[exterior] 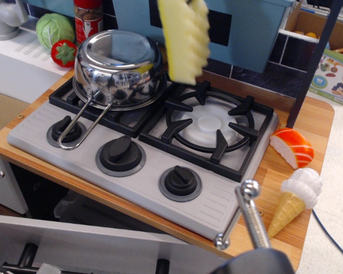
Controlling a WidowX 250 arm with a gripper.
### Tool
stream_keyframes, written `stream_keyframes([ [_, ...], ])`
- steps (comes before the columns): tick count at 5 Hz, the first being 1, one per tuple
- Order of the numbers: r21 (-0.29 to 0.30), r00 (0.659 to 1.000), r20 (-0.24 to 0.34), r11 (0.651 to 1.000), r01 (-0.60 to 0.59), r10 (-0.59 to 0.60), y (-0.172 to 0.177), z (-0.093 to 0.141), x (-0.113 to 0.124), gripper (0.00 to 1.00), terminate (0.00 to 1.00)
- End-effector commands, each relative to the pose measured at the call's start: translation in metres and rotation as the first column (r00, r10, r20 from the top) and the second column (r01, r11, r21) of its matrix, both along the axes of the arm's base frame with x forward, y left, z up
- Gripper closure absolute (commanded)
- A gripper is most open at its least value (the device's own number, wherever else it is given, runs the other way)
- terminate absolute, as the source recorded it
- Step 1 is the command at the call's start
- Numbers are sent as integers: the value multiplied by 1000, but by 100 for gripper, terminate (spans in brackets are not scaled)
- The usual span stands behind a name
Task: Wipe pot with sponge
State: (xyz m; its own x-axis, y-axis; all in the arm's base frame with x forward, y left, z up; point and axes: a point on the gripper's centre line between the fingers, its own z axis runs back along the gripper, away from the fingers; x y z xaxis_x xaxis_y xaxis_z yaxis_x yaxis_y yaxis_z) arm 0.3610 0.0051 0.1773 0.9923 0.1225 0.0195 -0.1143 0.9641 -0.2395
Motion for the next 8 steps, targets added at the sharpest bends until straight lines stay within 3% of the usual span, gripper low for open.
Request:
stream_keyframes([
  [1, -56, 997, 76, 998, 22, -18, 41, 38, 2, 100, 0],
  [4, 29, 997, 24, 997, 66, -67, 79, 2, 5, 100, 0],
  [6, 75, 997, 50, 996, 54, -58, 115, 4, -8, 100, 0],
  [7, 86, 997, 32, 994, 68, -71, 135, 10, -13, 100, 0],
  [8, 94, 997, 43, 994, 65, -69, 147, 18, -13, 100, 100],
])
